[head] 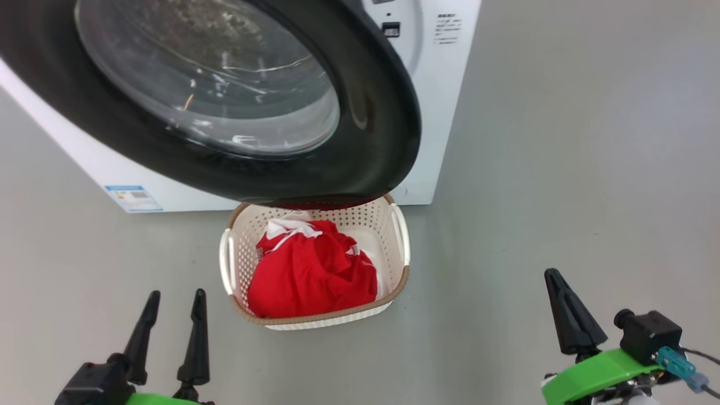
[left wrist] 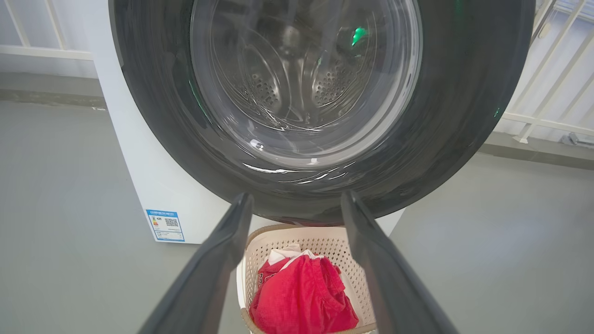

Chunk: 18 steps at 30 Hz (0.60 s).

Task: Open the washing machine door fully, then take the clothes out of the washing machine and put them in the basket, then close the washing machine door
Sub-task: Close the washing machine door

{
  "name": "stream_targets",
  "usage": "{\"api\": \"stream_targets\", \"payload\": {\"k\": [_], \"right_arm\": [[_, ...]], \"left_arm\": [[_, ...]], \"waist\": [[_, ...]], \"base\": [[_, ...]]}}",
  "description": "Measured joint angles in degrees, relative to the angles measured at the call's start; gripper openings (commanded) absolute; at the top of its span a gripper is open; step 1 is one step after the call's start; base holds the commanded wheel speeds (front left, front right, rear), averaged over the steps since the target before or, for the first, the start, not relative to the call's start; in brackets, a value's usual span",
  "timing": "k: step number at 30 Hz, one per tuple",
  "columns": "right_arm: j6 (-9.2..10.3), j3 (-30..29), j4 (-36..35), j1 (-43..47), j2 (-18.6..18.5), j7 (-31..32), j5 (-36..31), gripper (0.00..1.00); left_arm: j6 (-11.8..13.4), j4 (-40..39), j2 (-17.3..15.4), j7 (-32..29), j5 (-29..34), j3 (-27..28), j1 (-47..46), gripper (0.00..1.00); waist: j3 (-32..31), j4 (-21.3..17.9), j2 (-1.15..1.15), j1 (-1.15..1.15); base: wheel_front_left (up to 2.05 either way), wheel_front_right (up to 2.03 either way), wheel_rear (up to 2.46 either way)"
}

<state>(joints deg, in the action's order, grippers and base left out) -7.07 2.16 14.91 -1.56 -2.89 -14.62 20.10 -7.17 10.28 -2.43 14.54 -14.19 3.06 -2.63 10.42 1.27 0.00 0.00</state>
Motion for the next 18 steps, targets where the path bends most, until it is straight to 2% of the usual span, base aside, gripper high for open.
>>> {"api": "stream_targets", "payload": {"k": [18], "right_arm": [[0.0,7.9,-0.2,-15.2,-5.1,0.0,1.1,0.0]], "left_arm": [[0.0,-0.2,0.1,0.0,-4.2,-5.6,-3.8,1.0]], "waist": [[4.7,8.4,0.0,0.0]], "base": [[0.0,0.0,0.0]]}}
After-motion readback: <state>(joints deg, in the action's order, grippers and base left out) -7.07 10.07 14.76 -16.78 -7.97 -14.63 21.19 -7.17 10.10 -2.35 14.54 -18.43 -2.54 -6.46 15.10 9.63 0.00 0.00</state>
